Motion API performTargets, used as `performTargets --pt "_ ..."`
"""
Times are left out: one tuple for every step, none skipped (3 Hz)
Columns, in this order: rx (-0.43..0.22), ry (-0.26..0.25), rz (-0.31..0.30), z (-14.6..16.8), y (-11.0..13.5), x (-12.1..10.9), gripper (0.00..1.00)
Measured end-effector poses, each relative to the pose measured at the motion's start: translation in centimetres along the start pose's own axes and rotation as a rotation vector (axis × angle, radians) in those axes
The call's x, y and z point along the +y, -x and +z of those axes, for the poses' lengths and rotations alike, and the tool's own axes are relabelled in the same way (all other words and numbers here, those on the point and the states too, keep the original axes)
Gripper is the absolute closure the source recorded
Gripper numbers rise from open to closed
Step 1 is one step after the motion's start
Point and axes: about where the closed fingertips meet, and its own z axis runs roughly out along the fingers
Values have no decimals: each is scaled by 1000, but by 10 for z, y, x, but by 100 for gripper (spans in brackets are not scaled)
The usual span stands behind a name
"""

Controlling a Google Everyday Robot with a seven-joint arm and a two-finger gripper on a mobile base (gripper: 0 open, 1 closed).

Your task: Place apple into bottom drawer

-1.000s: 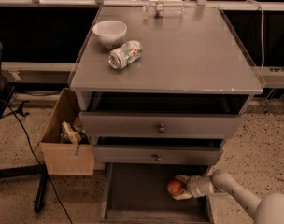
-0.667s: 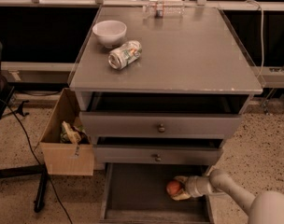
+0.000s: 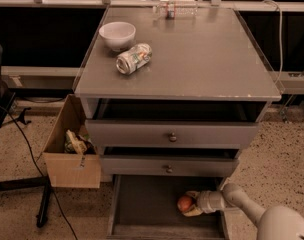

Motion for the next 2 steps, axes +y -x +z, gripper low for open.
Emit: performTargets --pt "0 0 0 0 0 0 74" --pt "0 0 0 0 0 0 51"
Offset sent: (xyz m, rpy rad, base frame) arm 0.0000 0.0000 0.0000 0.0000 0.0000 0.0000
